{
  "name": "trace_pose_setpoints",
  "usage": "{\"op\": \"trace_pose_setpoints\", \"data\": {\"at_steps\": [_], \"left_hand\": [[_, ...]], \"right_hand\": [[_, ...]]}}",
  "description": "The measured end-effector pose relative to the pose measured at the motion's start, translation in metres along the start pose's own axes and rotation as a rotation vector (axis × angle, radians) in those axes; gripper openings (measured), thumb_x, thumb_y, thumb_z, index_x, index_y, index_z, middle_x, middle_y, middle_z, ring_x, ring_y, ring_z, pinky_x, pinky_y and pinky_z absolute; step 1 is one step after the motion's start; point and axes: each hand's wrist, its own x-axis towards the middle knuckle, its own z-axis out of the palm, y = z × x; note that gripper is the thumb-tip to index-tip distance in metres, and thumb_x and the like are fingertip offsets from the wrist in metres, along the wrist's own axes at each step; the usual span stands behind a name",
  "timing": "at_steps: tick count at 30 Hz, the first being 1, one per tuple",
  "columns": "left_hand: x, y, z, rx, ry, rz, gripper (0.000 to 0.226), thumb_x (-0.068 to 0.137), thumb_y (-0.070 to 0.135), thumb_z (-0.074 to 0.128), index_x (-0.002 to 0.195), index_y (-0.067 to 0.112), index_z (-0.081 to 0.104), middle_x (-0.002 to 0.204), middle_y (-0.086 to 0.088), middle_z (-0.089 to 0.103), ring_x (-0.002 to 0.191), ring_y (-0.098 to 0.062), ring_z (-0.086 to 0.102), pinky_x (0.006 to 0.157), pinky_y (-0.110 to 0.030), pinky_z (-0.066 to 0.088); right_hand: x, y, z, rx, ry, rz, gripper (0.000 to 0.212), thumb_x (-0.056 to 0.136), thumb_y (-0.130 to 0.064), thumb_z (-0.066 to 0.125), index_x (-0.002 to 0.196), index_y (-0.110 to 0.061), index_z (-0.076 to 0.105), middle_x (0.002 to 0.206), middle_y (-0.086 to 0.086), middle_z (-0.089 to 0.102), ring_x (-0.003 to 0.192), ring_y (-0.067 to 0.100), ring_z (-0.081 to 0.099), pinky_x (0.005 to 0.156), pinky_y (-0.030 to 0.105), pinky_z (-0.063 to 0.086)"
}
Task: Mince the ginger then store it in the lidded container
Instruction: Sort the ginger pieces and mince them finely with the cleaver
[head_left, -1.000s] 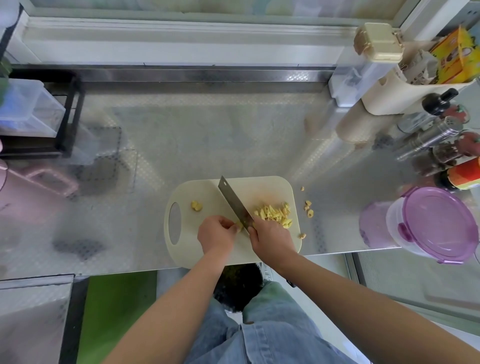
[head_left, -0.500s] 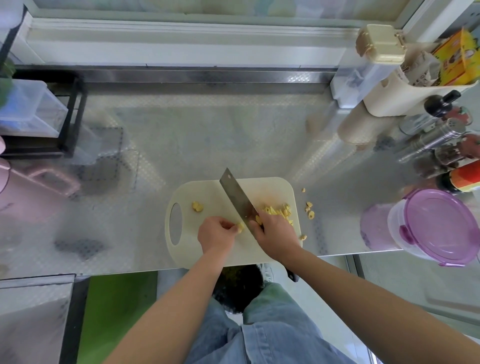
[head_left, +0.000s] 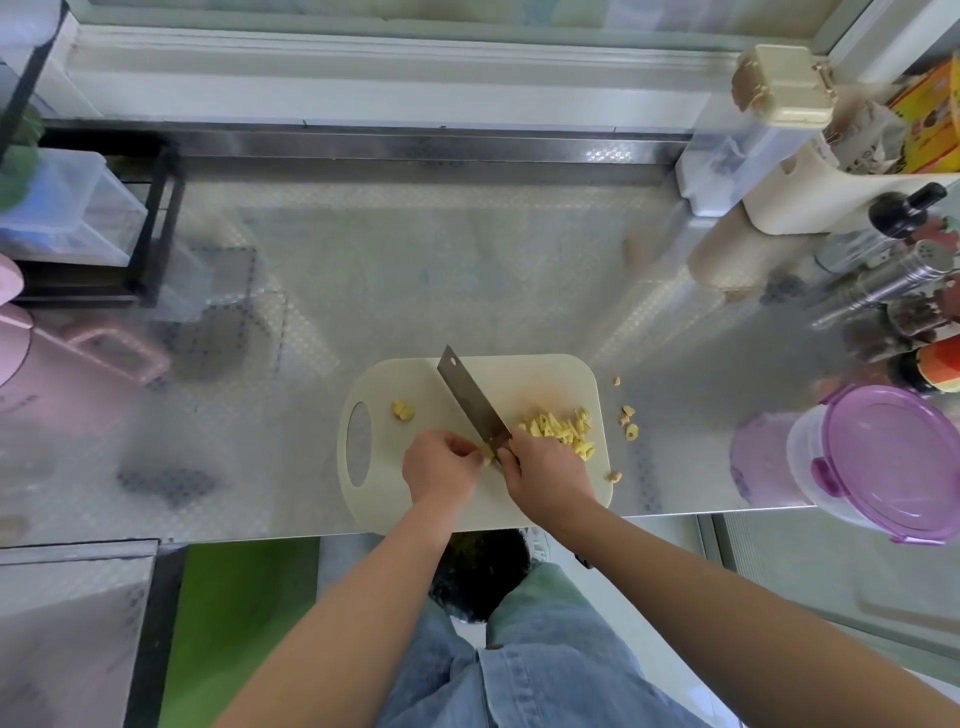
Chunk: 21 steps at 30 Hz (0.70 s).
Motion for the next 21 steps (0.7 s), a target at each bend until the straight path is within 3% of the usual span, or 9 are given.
{"op": "trace_pose_setpoints", "data": {"at_steps": [4, 9, 13, 21], "left_hand": [[-0.001, -0.001, -0.001, -0.02, -0.005, -0.004, 0.013, 0.074, 0.024, 0.078, 0.066, 0.023, 0.069, 0.071, 0.001, 0.072, 0.072, -0.02, 0.07, 0.071, -0.031, 0.053], [0.001, -0.002, -0.001, -0.023, 0.001, -0.009, 0.017, 0.074, 0.027, 0.08, 0.065, 0.022, 0.067, 0.069, 0.0, 0.07, 0.073, -0.02, 0.069, 0.069, -0.029, 0.051], [0.003, -0.003, 0.001, -0.03, 0.004, -0.025, 0.021, 0.072, 0.03, 0.082, 0.062, 0.022, 0.065, 0.07, 0.001, 0.071, 0.07, -0.021, 0.07, 0.071, -0.035, 0.055], [0.003, -0.002, 0.001, -0.015, 0.005, -0.014, 0.021, 0.073, 0.027, 0.08, 0.058, 0.024, 0.065, 0.068, 0.001, 0.072, 0.069, -0.02, 0.07, 0.071, -0.033, 0.055]], "right_hand": [[0.009, -0.008, 0.0, 0.041, 0.035, 0.032, 0.022, 0.101, -0.031, 0.038, 0.097, -0.012, 0.05, 0.076, 0.007, 0.054, 0.069, 0.029, 0.053, 0.056, 0.03, 0.035], [0.014, -0.009, -0.003, 0.1, 0.066, 0.048, 0.02, 0.101, -0.028, 0.039, 0.087, -0.014, 0.041, 0.07, 0.005, 0.049, 0.064, 0.026, 0.047, 0.049, 0.031, 0.028], [0.004, 0.004, -0.005, 0.184, 0.074, 0.017, 0.024, 0.098, -0.029, 0.045, 0.098, -0.007, 0.054, 0.066, 0.008, 0.054, 0.061, 0.029, 0.052, 0.049, 0.03, 0.033], [-0.002, 0.003, -0.005, 0.111, 0.023, 0.002, 0.027, 0.099, -0.033, 0.041, 0.103, -0.011, 0.055, 0.075, 0.009, 0.058, 0.069, 0.029, 0.056, 0.054, 0.031, 0.038]]}}
